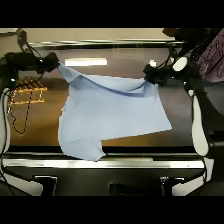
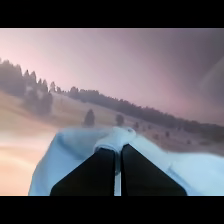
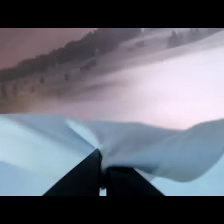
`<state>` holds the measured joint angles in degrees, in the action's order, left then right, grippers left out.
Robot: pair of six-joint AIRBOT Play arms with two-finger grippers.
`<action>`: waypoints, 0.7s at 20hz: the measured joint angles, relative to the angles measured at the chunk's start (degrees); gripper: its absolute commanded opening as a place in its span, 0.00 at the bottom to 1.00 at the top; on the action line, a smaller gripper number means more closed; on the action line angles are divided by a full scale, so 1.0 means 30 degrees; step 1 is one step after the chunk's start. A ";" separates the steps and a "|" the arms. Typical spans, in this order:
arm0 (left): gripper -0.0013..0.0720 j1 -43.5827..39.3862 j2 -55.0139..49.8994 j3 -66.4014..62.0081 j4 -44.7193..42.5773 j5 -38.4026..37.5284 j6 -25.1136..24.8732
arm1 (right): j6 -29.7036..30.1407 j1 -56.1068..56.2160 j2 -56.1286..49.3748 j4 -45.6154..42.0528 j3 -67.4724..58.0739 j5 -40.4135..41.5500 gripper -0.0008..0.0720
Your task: Fold the clothes and pants, and hang the long-sleeved shirts on hangers.
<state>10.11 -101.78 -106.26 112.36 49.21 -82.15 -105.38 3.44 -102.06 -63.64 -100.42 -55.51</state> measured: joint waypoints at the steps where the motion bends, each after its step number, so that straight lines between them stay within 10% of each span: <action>1: 0.04 -0.0197 -0.0729 0.0000 0.0000 -0.0233 -0.0022 | -0.0219 0.0029 -0.0801 0.0160 0.0036 0.0729 0.05; 3: 0.05 -0.0495 -0.1749 0.0000 0.0080 -0.0539 -0.0066 | -0.0415 0.0058 -0.1916 0.0437 0.0087 0.1639 0.20; 7: 0.72 -0.0532 -0.2557 -0.0153 0.0838 -0.0597 -0.0087 | -0.0546 -0.0270 -0.2798 0.0889 -0.0131 0.1778 0.65; 14: 0.72 0.2164 -0.1078 -0.0721 0.1916 0.4568 -0.0452 | 0.4167 -0.5260 -0.0743 0.1421 -0.0590 -0.4605 0.67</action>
<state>16.60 -105.01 -108.42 118.10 62.92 -83.50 -92.88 -12.34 -104.29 -59.37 -102.19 -69.32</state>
